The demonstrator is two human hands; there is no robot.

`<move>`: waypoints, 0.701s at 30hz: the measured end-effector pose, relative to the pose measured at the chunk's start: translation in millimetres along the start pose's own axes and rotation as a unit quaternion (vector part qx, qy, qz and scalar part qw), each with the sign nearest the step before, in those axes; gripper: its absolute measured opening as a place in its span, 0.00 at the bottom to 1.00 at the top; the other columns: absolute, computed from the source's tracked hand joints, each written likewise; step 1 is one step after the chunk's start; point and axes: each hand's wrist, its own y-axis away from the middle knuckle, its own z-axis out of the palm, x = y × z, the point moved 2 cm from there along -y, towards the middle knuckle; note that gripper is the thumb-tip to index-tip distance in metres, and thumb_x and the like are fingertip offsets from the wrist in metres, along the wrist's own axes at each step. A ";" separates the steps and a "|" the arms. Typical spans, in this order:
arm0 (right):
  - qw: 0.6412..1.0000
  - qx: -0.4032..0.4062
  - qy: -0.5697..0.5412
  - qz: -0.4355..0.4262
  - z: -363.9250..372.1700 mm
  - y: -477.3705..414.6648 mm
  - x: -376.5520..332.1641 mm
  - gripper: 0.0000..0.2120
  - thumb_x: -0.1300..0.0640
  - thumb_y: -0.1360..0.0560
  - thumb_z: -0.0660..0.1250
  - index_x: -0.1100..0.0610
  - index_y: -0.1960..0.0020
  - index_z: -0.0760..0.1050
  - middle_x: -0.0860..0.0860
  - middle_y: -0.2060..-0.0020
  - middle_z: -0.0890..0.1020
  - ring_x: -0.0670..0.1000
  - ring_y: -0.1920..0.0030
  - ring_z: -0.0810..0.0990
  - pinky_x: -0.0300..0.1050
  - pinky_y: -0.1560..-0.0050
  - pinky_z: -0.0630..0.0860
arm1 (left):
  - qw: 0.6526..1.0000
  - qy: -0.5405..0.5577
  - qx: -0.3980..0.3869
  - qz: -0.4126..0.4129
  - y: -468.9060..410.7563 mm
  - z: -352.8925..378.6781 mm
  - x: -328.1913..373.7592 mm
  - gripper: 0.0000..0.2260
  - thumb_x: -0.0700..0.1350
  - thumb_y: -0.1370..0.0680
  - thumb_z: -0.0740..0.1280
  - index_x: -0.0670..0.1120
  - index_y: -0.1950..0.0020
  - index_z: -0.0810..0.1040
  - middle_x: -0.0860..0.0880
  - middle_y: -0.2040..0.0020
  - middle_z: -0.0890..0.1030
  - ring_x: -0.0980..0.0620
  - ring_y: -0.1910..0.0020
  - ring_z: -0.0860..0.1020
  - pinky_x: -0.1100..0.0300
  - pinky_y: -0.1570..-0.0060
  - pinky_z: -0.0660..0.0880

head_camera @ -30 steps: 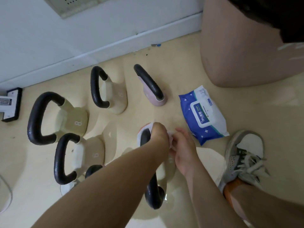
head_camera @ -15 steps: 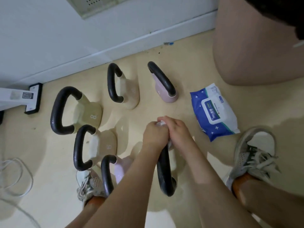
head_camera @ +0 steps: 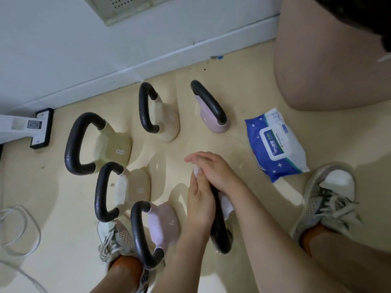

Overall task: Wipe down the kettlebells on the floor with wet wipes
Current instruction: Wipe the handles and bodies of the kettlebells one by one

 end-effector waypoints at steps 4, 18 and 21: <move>0.993 0.036 -0.077 0.077 -4.8 -8.4 9.6 0.12 0.57 0.22 0.58 0.55 0.56 0.80 0.50 0.60 0.82 0.53 0.52 0.80 0.43 0.50 0.76 | 0.993 -0.107 0.018 -0.038 -38.4 0.8 15.6 0.16 0.49 0.18 0.53 0.43 0.46 0.78 0.45 0.52 0.82 0.47 0.48 0.80 0.50 0.42 0.76; 0.995 0.080 0.028 -0.049 14.7 36.2 14.9 0.21 0.53 0.17 0.50 0.54 0.25 0.59 0.49 0.31 0.68 0.48 0.30 0.67 0.36 0.34 0.61 | 0.962 -0.252 -0.008 0.103 -45.2 -11.1 6.6 0.08 0.39 0.20 0.59 0.44 0.58 0.73 0.51 0.63 0.76 0.54 0.63 0.74 0.58 0.60 0.69; 0.990 0.082 0.069 -0.089 21.9 52.1 17.2 0.26 0.53 0.19 0.53 0.54 0.23 0.52 0.50 0.25 0.62 0.49 0.26 0.62 0.45 0.27 0.59 | 0.959 -0.211 0.089 0.165 -10.1 -14.9 -36.0 0.09 0.38 0.26 0.65 0.43 0.46 0.77 0.48 0.56 0.81 0.59 0.55 0.80 0.66 0.50 0.69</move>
